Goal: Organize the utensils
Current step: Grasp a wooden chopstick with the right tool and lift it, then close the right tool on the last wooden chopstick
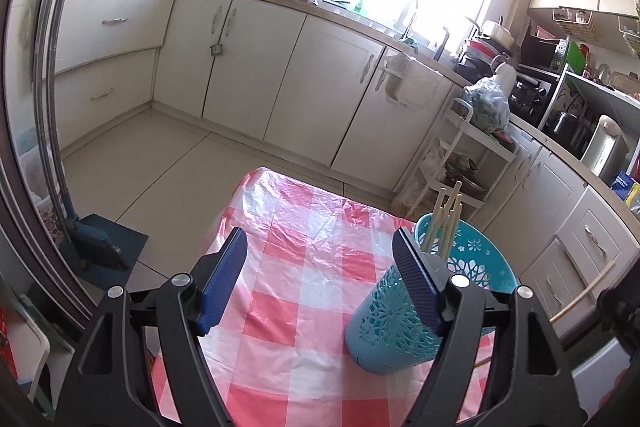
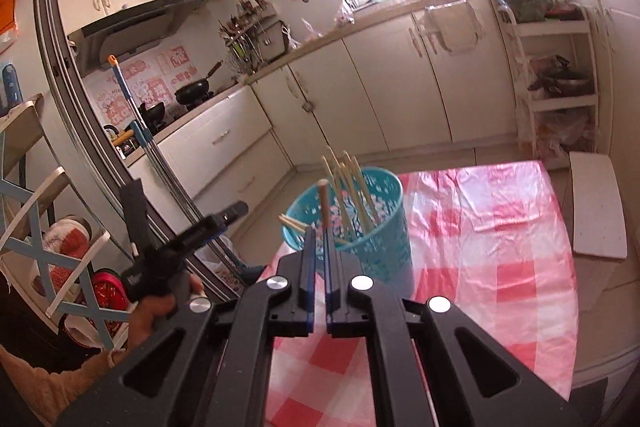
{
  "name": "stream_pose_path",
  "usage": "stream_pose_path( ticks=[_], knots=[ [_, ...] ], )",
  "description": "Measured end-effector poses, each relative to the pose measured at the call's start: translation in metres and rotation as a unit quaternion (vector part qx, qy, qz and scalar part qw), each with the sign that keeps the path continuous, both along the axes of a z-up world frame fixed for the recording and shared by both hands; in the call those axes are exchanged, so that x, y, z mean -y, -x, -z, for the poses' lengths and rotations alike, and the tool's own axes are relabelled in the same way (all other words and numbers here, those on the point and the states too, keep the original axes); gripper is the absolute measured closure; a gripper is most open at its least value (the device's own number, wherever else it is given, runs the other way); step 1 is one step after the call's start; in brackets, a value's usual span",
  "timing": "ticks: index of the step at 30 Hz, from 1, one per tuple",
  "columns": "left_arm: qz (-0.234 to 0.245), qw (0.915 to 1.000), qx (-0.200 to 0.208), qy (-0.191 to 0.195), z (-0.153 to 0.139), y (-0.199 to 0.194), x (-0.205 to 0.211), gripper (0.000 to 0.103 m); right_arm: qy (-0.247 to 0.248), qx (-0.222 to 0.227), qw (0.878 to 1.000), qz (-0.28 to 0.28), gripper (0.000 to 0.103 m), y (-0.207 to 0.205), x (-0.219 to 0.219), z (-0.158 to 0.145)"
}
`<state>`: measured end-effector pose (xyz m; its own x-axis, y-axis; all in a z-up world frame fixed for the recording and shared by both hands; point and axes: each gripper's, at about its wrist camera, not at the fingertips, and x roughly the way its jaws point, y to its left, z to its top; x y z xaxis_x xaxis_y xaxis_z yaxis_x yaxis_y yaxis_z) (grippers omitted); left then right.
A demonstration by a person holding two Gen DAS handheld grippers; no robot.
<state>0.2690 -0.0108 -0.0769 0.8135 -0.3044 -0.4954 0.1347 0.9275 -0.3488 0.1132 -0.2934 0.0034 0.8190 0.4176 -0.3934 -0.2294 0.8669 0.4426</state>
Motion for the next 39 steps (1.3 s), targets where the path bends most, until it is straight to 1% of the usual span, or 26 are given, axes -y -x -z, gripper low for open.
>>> stream_pose_path(
  ticks=[3,5,7,8,9,10,11,12,13,14,16,20,23,25,26,27,29,31,32,34,36,37,39],
  knots=[
    [-0.002,1.0000,-0.003,0.003,0.001,-0.001,-0.001,0.031,0.006,0.011,1.000,-0.002,0.099,-0.007,0.002,-0.017],
    [-0.002,1.0000,-0.004,0.004,0.001,-0.001,-0.002,0.031,0.025,-0.002,1.000,-0.004,0.099,-0.013,0.000,-0.020],
    [-0.004,1.0000,-0.005,0.004,0.001,-0.001,-0.002,0.031,0.051,-0.049,0.997,-0.007,0.099,-0.023,-0.003,-0.008],
    [-0.005,1.0000,-0.007,0.005,0.001,-0.002,-0.003,0.031,0.060,-0.078,0.995,-0.001,0.098,-0.025,-0.001,0.007],
    [-0.006,0.9999,-0.009,0.007,0.001,-0.002,-0.004,0.031,0.062,-0.112,0.992,0.011,0.084,-0.028,0.001,0.025],
    [-0.006,0.9999,-0.011,0.009,0.002,-0.003,-0.004,0.031,0.056,-0.147,0.987,0.032,0.054,-0.029,0.007,0.047],
    [-0.006,0.9998,-0.013,0.013,0.002,-0.003,-0.005,0.031,0.053,-0.172,0.982,0.056,0.045,-0.028,0.012,0.066],
    [-0.005,0.9997,-0.015,0.016,0.002,-0.003,-0.005,0.031,0.050,-0.194,0.977,0.073,0.044,-0.030,0.017,0.085],
    [-0.003,0.9997,-0.017,0.017,0.003,-0.003,-0.004,0.031,0.048,-0.221,0.970,0.088,0.044,-0.034,0.020,0.107],
    [-0.001,0.9997,-0.019,0.016,0.004,-0.003,-0.003,0.031,0.048,-0.237,0.965,0.103,0.046,-0.038,0.024,0.121],
    [0.004,0.9997,-0.021,0.014,0.006,-0.002,0.000,0.031,0.051,-0.256,0.957,0.127,0.055,-0.053,0.026,0.143],
    [0.012,0.9996,-0.024,0.008,0.008,-0.003,0.004,0.031,0.060,-0.254,0.951,0.164,0.055,-0.088,0.018,0.158],
    [0.013,0.9994,-0.031,0.011,0.010,-0.005,0.004,0.031,0.089,-0.249,0.946,0.190,0.055,-0.110,0.013,0.165],
    [0.012,0.9992,-0.036,0.015,0.011,-0.007,0.003,0.031,0.113,-0.256,0.940,0.193,0.057,-0.122,0.013,0.179],
    [0.013,0.9991,-0.037,0.016,0.011,-0.007,0.003,0.031,0.125,-0.261,0.939,0.189,0.057,-0.125,0.011,0.184],
    [0.014,0.9991,-0.038,0.016,0.012,-0.008,0.002,0.030,0.145,-0.247,0.940,0.186,0.057,-0.124,0.007,0.184],
    [0.015,0.9990,-0.040,0.017,0.012,-0.008,0.003,0.030,0.187,-0.240,0.938,0.164,0.059,-0.121,0.000,0.186],
    [0.016,0.9987,-0.043,0.021,0.012,-0.009,0.002,0.030,0.219,-0.227,0.941,0.124,0.071,-0.114,-0.005,0.186],
    [0.016,0.9986,-0.044,0.023,0.012,-0.009,0.002,0.030,0.232,-0.223,0.942,0.096,0.073,-0.109,-0.007,0.185],
    [0.017,0.9986,-0.045,0.024,0.013,-0.008,0.002,0.030,0.243,-0.226,0.943,0.032,0.081,-0.100,-0.004,0.183],
    [0.018,0.9985,-0.046,0.023,0.013,-0.008,0.002,0.030,0.254,-0.235,0.938,0.002,0.084,-0.094,0.001,0.182],
    [0.018,0.9985,-0.046,0.023,0.013,-0.008,0.002,0.030,0.247,-0.244,0.938,0.001,0.084,-0.091,0.009,0.181],
    [0.018,0.9985,-0.047,0.022,0.013,-0.008,0.003,0.029,0.223,-0.262,0.939,0.033,0.084,-0.088,0.026,0.180]
  ],
)
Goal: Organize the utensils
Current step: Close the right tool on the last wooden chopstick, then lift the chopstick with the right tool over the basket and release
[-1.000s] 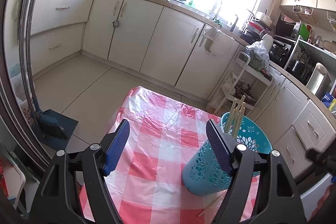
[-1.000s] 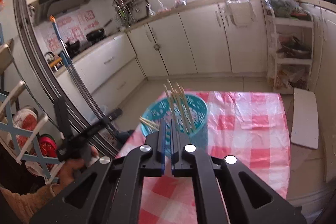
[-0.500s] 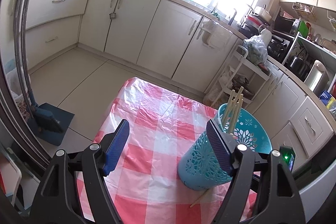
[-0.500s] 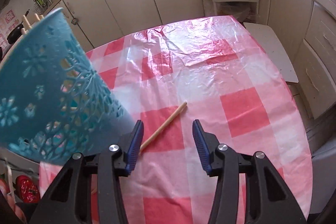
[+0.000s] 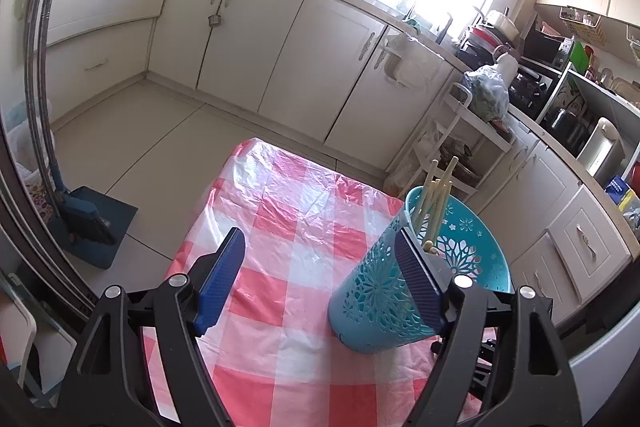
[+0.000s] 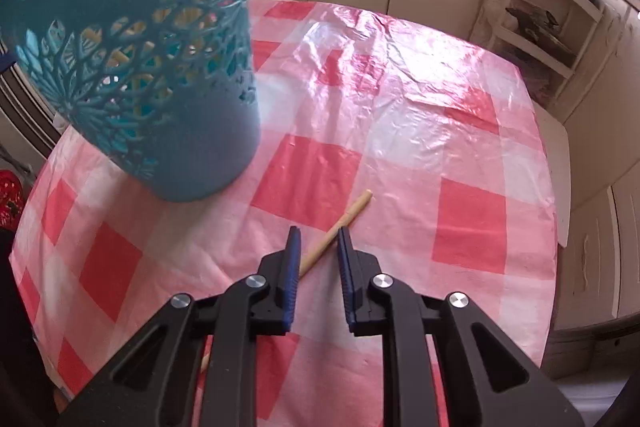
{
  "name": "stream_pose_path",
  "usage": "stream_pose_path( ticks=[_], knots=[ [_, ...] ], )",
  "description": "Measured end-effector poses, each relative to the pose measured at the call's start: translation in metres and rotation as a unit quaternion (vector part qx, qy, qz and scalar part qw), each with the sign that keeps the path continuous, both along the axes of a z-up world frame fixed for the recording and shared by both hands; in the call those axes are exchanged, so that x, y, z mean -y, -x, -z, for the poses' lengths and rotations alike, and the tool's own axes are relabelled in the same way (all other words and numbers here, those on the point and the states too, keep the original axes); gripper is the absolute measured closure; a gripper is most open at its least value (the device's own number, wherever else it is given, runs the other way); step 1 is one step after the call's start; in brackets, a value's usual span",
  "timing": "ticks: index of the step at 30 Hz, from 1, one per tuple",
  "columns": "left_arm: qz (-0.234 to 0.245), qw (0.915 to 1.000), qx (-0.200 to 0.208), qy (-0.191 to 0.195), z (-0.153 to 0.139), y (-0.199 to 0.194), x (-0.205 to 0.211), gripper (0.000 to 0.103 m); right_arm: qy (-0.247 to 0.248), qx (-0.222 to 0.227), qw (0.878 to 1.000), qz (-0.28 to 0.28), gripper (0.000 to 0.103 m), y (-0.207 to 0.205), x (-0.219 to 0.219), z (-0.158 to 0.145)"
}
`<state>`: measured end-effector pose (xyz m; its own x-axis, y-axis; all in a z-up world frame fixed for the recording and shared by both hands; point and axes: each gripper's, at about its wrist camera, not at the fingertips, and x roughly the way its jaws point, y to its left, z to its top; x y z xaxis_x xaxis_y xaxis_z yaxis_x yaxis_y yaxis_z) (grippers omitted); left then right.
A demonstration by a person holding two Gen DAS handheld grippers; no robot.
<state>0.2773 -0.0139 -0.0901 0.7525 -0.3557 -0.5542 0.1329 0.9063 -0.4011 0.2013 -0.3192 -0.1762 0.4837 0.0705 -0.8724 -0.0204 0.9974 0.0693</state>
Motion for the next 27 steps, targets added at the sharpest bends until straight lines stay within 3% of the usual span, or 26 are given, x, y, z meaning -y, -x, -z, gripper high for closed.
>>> stream_pose_path(
  ticks=[2,5,7,9,12,17,21,24,27],
  knots=[
    [0.001,1.0000,-0.001,-0.002,0.001,0.000,0.001,0.029,-0.012,0.000,1.000,0.022,0.084,0.001,0.006,0.001],
    [0.002,0.9999,0.001,-0.012,0.002,0.001,0.004,0.029,0.026,0.010,0.999,0.019,0.084,0.002,-0.009,0.001],
    [0.002,0.9999,-0.001,-0.015,0.003,0.000,0.004,0.029,0.029,0.011,0.999,0.009,0.097,0.006,-0.022,0.001],
    [0.000,0.9999,-0.005,-0.012,0.004,-0.001,0.003,0.029,0.024,0.008,1.000,-0.001,0.098,0.010,-0.032,-0.001],
    [0.001,0.9999,-0.007,-0.011,0.004,-0.001,0.004,0.029,-0.014,0.015,1.000,0.006,0.098,0.021,-0.026,-0.009],
    [0.000,0.9999,-0.005,-0.010,0.004,-0.001,0.003,0.029,-0.121,0.050,0.991,0.016,0.098,0.041,-0.010,-0.045],
    [-0.001,0.9999,-0.005,-0.010,0.005,0.000,0.003,0.029,-0.224,0.124,0.967,0.001,0.098,0.052,-0.002,-0.108],
    [0.002,0.9999,-0.004,-0.014,0.005,0.001,0.005,0.029,-0.242,0.210,0.947,-0.016,0.098,0.041,-0.007,-0.166],
    [0.004,0.9996,0.001,-0.027,0.004,0.002,0.008,0.029,-0.221,0.310,0.925,-0.017,0.098,0.020,-0.022,-0.215]
  ],
)
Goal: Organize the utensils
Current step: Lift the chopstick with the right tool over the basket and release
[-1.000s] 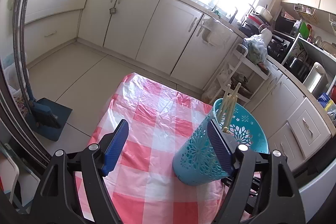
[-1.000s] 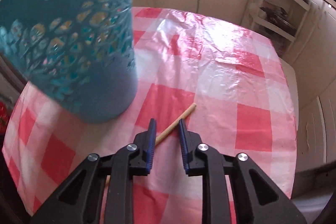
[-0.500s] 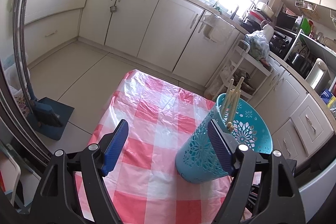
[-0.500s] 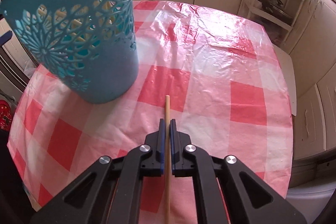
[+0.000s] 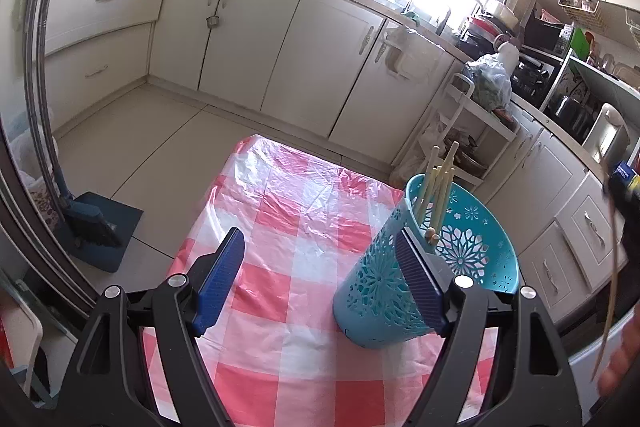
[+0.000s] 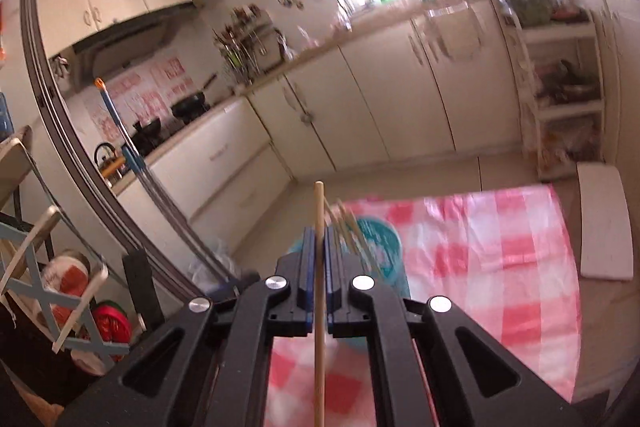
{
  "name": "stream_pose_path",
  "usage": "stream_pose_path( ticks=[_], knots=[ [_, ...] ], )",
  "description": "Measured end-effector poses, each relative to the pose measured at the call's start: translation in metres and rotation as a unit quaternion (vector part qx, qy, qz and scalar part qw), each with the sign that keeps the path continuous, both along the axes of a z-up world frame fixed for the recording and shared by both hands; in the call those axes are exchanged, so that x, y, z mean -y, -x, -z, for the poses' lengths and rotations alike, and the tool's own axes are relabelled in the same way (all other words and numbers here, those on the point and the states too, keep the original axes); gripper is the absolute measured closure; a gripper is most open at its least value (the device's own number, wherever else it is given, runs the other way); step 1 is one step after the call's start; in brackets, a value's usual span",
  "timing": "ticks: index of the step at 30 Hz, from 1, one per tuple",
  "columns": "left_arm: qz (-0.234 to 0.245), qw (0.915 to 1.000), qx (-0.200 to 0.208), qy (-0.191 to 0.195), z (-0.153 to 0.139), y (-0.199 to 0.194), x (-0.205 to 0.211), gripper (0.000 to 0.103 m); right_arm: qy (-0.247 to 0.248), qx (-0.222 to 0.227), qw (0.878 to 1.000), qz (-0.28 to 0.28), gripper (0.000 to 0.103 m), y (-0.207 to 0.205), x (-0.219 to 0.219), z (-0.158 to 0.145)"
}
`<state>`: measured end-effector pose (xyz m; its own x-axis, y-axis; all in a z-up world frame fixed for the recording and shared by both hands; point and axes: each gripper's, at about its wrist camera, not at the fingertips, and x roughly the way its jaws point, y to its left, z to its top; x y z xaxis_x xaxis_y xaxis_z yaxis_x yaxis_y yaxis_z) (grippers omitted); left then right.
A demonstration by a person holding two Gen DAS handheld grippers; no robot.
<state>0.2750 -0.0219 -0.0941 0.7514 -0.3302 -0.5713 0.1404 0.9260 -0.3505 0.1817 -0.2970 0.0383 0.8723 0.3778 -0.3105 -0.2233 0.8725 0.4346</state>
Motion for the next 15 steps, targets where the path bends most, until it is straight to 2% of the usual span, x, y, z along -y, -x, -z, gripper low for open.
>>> stream_pose_path(
  ticks=[3,6,10,15],
  knots=[
    [0.001,0.9999,0.004,-0.010,-0.001,0.001,0.003,0.029,0.008,0.067,0.996,0.051,0.098,-0.023,-0.014,-0.017],
    [0.002,0.9998,0.009,-0.018,-0.004,0.002,0.006,0.029,0.042,0.101,0.988,0.113,0.098,-0.048,-0.031,-0.008],
    [0.005,0.9990,0.021,-0.040,-0.008,0.007,0.012,0.029,0.089,0.091,0.979,0.157,0.098,-0.081,-0.048,0.029],
    [0.010,0.9976,0.034,-0.060,-0.014,0.011,0.018,0.026,0.116,0.064,0.981,0.141,0.098,-0.070,-0.060,0.070]
  ],
)
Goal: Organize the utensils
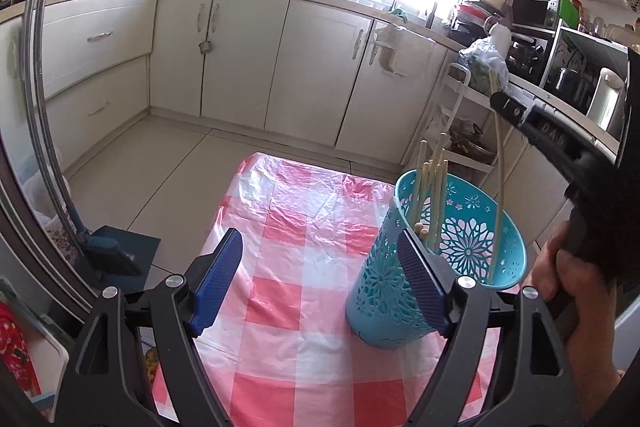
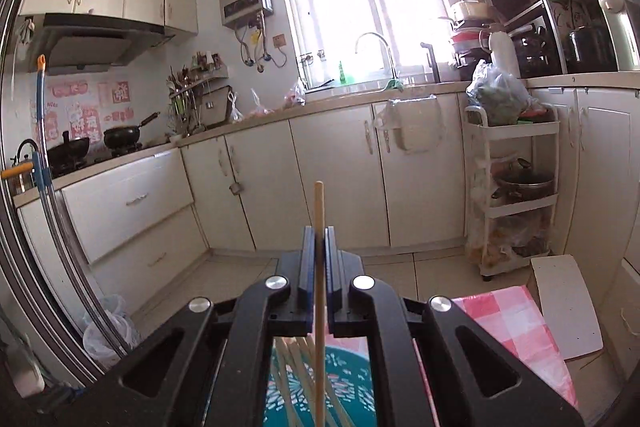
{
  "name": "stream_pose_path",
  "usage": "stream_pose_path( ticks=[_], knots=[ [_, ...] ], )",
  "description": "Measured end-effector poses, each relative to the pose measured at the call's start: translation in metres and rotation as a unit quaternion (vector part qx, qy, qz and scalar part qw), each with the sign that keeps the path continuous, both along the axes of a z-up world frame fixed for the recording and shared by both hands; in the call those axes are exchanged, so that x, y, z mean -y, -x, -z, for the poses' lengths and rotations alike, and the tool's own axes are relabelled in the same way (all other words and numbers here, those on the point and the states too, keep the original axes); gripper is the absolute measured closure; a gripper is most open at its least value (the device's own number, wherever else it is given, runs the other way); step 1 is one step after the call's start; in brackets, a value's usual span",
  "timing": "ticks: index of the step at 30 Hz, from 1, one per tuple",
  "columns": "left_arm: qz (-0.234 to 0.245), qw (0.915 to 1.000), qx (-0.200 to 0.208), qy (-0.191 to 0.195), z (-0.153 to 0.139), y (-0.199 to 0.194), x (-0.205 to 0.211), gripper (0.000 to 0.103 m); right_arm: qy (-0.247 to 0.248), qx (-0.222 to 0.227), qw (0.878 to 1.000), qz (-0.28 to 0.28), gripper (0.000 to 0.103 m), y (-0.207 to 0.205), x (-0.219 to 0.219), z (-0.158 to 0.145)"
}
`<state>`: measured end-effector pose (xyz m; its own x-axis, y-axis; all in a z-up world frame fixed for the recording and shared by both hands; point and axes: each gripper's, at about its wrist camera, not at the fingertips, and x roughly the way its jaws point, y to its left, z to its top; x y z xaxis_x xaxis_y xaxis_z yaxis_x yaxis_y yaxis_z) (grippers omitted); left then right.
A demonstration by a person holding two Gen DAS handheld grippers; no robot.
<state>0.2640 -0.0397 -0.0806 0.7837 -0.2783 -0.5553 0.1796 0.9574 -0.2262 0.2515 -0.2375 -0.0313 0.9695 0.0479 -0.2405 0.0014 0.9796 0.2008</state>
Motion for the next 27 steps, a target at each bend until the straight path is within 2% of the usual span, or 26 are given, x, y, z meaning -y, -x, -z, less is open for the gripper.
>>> stream_pose_path(
  ticks=[6,8,9,10,12,13,14,15,16,18,20,23,25,27],
  knots=[
    [0.005,0.9999,0.004,-0.015,-0.001,0.003,0.005,0.024,0.013,-0.029,0.999,-0.024,0.097,0.025,-0.001,0.016],
    [0.007,0.9997,0.005,-0.024,-0.001,0.005,0.006,0.023,0.006,-0.037,0.999,-0.028,0.085,0.037,0.003,0.015],
    [0.008,0.9996,0.005,-0.028,-0.002,0.005,0.007,0.022,0.001,-0.037,0.999,-0.030,0.073,0.045,0.005,0.013],
    [0.009,0.9995,0.006,-0.031,-0.003,0.006,0.007,0.022,0.000,-0.038,0.999,-0.033,0.066,0.053,0.007,0.011],
    [0.008,0.9990,0.015,-0.041,-0.013,0.012,0.008,0.020,0.004,-0.042,0.998,-0.039,0.061,0.074,0.009,0.001],
    [0.004,0.9988,0.018,-0.044,-0.020,0.016,0.008,0.018,0.004,-0.045,0.998,-0.038,0.049,0.084,0.010,-0.004],
    [-0.004,0.9986,0.024,-0.047,-0.028,0.023,0.007,0.013,0.003,-0.045,0.998,-0.035,0.042,0.099,0.011,-0.012],
    [-0.009,0.9982,0.031,-0.049,-0.037,0.033,0.006,0.008,0.004,-0.043,0.999,-0.031,0.027,0.112,0.011,-0.019],
    [-0.014,0.9977,0.038,-0.054,-0.045,0.042,0.006,0.007,0.007,-0.042,0.999,-0.026,0.018,0.127,0.011,-0.028],
    [-0.019,0.9960,0.048,-0.073,-0.063,0.065,0.008,0.007,0.013,-0.043,0.999,-0.021,0.008,0.153,0.009,-0.042],
    [-0.014,0.9952,0.043,-0.087,-0.079,0.086,0.009,0.007,0.015,-0.048,0.999,-0.016,0.007,0.179,0.007,-0.056],
    [0.002,0.9961,0.035,-0.082,-0.101,0.123,0.005,0.007,0.010,-0.061,0.998,-0.009,0.007,0.211,0.005,-0.073],
    [0.004,0.9953,0.039,-0.089,-0.113,0.150,0.000,0.007,0.003,-0.071,0.997,-0.005,0.007,0.231,0.004,-0.084],
    [0.017,0.9949,0.025,-0.096,-0.124,0.173,-0.003,0.007,0.000,-0.077,0.997,-0.002,0.007,0.251,0.001,-0.092]
  ],
)
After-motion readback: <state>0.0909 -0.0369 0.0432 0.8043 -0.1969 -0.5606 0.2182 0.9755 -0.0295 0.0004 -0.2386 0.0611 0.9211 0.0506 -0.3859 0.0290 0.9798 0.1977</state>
